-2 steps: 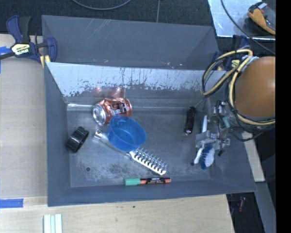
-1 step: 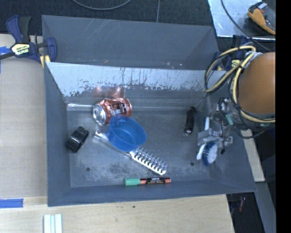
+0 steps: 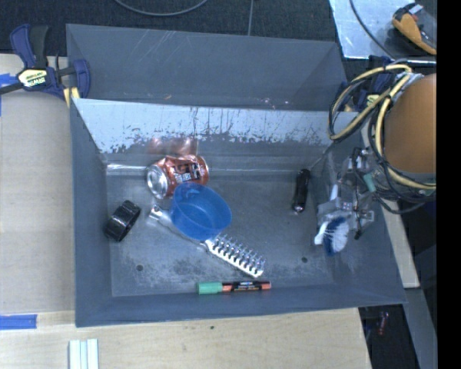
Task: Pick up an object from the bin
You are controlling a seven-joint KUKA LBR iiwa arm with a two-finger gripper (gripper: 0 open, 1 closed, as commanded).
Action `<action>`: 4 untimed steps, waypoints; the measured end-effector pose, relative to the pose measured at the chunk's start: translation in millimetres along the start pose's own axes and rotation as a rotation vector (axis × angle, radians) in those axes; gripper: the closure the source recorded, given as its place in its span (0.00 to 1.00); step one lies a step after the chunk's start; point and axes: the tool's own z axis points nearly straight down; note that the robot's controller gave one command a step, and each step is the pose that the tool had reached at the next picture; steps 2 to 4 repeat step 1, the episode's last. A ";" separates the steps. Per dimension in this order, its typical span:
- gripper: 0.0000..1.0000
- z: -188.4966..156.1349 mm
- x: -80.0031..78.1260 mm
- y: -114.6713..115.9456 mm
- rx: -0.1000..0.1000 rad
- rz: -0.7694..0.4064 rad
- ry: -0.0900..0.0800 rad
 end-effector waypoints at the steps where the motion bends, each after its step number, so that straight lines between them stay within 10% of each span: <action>1: 1.00 -16.7 -0.4 -0.8 0.004 0.001 -0.001; 4: 1.00 -16.7 -0.4 -0.8 0.004 0.001 -0.001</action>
Offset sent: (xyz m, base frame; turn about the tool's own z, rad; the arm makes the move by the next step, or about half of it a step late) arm 0.0006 -0.0002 0.0157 0.0006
